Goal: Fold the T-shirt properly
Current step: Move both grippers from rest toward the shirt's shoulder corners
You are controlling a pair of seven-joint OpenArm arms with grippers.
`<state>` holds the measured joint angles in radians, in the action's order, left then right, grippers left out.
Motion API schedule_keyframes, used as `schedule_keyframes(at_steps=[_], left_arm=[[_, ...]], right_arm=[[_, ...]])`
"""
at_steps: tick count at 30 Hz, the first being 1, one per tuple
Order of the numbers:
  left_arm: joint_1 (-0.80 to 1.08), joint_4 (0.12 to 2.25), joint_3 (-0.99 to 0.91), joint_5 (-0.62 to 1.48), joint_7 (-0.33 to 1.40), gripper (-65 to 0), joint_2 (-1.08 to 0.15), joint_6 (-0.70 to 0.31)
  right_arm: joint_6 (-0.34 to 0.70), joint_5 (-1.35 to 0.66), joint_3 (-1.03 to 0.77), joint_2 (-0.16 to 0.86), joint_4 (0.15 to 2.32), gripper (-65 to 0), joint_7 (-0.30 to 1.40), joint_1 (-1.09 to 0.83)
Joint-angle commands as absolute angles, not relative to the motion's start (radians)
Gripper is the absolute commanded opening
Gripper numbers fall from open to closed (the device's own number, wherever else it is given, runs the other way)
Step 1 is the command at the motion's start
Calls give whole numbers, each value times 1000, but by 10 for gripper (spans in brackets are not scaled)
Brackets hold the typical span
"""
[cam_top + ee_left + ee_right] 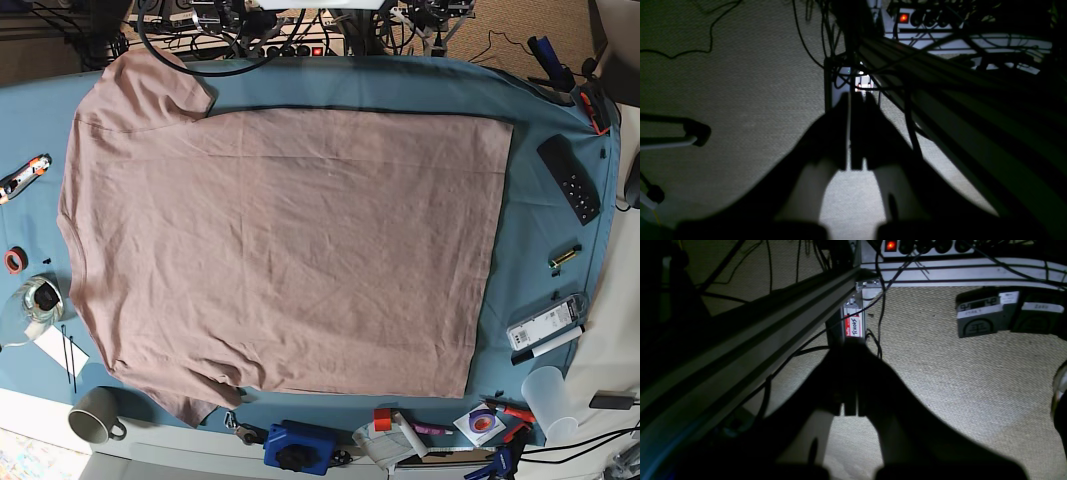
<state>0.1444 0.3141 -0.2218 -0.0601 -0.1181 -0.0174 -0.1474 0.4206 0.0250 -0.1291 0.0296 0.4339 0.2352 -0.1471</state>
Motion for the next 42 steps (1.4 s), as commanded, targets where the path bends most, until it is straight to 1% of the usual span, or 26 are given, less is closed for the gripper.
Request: schedule_keyframes(at_steps=[1,9,18,24,28,32,35,39,42], left_arm=[[150,319,-219,-60,-131,-650,-20,-155],[168,364,-219,-60,-130,-650,-30,-155],[184,372,-219,-60,-131,-650,-88,-155],[204,385,-219,-41,-130,-650,-129,-155],[256,442,-219,-17,-130,-650,-149,-156],[338,548,-219,-14,-127,-650,-160,-164],[414,646,-219,-15,-127,-650,-170,-215],[527,790,-219,-15,-127,-650,-176,-292],[615,911,-219,-15,-127,-650,-180,-316]], right_arm=[[434,16,-132,31,443,-650,236,-150],[434,16,-132,31,445,-650,273,-150],[434,11,-132,61,446,-650,283,-162],[434,-99,-132,101,468,-650,303,-208],[435,-135,-132,127,567,-650,341,-281],[435,-249,-132,162,707,-650,450,-357],[435,-345,-132,196,815,-650,533,-416],[435,-424,-132,242,942,-650,599,-501],[435,-457,-132,269,1034,-650,633,-572]])
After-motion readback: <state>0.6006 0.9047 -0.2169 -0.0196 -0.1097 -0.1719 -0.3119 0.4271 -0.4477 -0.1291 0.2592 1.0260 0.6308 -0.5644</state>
